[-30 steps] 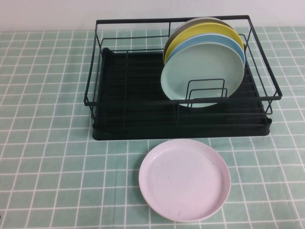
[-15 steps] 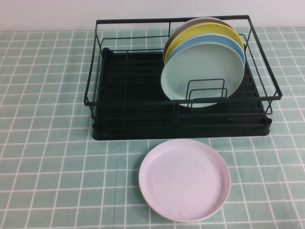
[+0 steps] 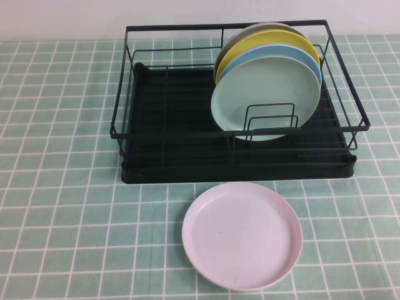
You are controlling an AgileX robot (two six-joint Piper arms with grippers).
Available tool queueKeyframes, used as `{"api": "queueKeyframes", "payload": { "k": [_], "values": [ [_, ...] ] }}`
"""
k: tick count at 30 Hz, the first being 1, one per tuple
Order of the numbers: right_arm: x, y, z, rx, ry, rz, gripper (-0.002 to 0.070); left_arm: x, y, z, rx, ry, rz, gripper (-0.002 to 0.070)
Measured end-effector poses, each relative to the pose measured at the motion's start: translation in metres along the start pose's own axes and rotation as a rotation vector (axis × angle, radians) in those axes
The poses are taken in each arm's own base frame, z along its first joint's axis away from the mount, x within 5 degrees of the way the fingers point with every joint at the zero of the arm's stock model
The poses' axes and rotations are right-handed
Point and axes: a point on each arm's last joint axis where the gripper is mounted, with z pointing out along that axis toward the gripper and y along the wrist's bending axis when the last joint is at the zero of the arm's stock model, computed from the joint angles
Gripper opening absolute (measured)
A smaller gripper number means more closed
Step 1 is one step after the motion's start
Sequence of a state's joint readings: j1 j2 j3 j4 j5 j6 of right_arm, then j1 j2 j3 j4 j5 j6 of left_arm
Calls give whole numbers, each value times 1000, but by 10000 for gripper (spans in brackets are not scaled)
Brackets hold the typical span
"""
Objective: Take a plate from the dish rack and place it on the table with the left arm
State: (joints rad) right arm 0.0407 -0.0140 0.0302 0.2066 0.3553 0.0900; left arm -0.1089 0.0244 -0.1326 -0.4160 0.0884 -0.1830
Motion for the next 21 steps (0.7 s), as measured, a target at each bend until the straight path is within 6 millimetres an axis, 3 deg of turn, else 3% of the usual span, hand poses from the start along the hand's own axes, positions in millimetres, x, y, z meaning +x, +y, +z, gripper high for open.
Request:
{"api": "queueKeyframes", "payload": {
  "k": [4,9,14,21],
  "values": [
    [0,0,0,-1,0,2,-20,-26,-29,9,-32,328,274,-3],
    [0,0,0,-1,0,2,-20,-63,-59,33,13,567,575,-3],
    [0,0,0,-1,0,2,-20,-97,-83,77,104,648,817,-3],
    [0,0,0,-1,0,2,-20,-100,-97,162,293,791,882,-3]
  ]
}}
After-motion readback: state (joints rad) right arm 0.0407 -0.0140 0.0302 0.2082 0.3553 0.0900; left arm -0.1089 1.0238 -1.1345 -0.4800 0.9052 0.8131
